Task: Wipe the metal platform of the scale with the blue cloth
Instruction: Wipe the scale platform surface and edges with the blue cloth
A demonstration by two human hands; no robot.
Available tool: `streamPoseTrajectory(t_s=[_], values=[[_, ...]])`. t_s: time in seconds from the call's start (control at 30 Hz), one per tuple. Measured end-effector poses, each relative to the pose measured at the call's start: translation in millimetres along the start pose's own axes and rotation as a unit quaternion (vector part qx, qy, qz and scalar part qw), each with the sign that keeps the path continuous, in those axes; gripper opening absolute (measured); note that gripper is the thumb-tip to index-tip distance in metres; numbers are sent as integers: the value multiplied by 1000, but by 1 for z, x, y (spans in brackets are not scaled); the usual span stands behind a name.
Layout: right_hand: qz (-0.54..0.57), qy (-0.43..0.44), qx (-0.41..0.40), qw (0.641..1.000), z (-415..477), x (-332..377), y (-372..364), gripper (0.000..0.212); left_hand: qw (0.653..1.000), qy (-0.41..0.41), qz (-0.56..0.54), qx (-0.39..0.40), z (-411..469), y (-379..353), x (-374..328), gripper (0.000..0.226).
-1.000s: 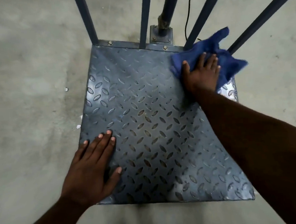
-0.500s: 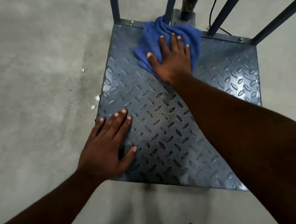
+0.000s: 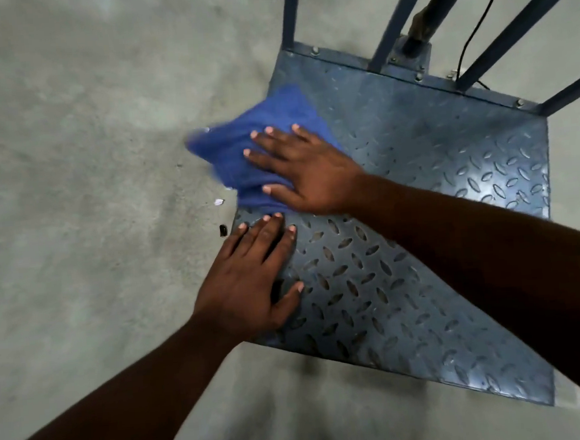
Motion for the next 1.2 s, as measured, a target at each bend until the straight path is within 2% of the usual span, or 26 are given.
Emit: streamPoseTrajectory(t_s=[0.03, 0.07, 0.1, 0.13, 0.17, 0.2, 0.23, 0.27, 0.3, 0.33, 0.37, 0.47, 0.57, 0.63, 0.73, 0.77, 0.8, 0.87, 0.93, 0.97, 1.07, 1.13, 1.2], values=[[1, -19, -12, 1000, 4, -12, 3, 73, 1000, 1, -1, 3, 0, 0, -1, 86], [12, -112, -30, 993, 8, -34, 7, 74, 1000, 3, -1, 7, 0, 0, -1, 86], [20, -231, -44, 972, 6, -59, 11, 76, 1000, 8, 1, 5, -1, 1, 0, 86], [18, -299, -55, 952, 6, -69, 13, 78, 1000, 11, 2, 1, -1, 1, 1, 86], [8, -290, -50, 956, 13, -63, 14, 78, 1000, 10, 5, 0, 0, 1, 1, 86], [-4, -210, -36, 977, 22, -46, 12, 77, 1000, 5, 7, 3, 0, 0, 1, 85], [-10, -93, -20, 995, 28, -24, 8, 75, 1000, 2, 8, 5, 0, -1, 1, 83], [-17, 16, -7, 1000, 30, -3, 1, 71, 1000, 1, 10, 3, -1, -1, 1, 82], [-19, 77, -3, 997, 30, 6, -1, 68, 1000, -2, 11, 2, -1, -1, 0, 80], [-14, 82, -3, 996, 32, 2, 1, 66, 1000, -8, 7, 5, -1, -1, -1, 79], [-6, 42, -15, 999, 35, -11, 1, 67, 1000, -13, -1, 10, -1, -1, -3, 79], [26, -162, -28, 986, 53, -58, 13, 78, 1000, -11, -12, 7, -1, -1, -1, 83], [59, -248, 9, 967, 74, -65, 20, 77, 1000, -10, -16, 13, -1, -3, 1, 84], [18, -193, 38, 980, 82, -37, 12, 71, 1000, -11, -17, 15, -1, -1, 0, 84], [-32, 4, 8, 999, 71, 8, -1, 56, 999, -10, -29, 9, -1, -1, 0, 83], [-33, 23, -2, 999, 70, 6, 1, 55, 1000, -8, -29, 6, -1, -1, 1, 83], [-31, 4, -2, 1000, 72, -6, 4, 56, 1000, -8, -28, 8, -1, -1, 1, 83], [-45, -102, -3, 994, 81, -36, 12, 65, 1000, -8, -21, 2, -2, 0, 1, 83], [-55, -184, 31, 981, 90, -49, 13, 66, 1000, -11, -20, -4, -2, 0, 0, 83], [-54, -198, 50, 977, 96, -44, 12, 64, 1000, -11, -20, -4, -2, 0, 1, 84], [-55, -151, 77, 984, 97, -14, 9, 66, 1000, -7, -24, -9, -2, -1, 1, 82], [-44, -94, 46, 994, 81, 7, 6, 64, 998, 38, -35, -31, -3, 2, 8, 78], [-9, -45, -16, 999, 59, 32, 0, 47, 992, 98, -42, -74, -5, 7, 18, 70]])
Point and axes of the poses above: each hand's wrist, its own z-axis towards the middle knuckle, its own y-axis out of the back of the hand, x = y × z, the point moved 7 cm from there along z, towards the middle knuckle, and after that the axes turned 1 degree about -y, right-handed, at the moved point
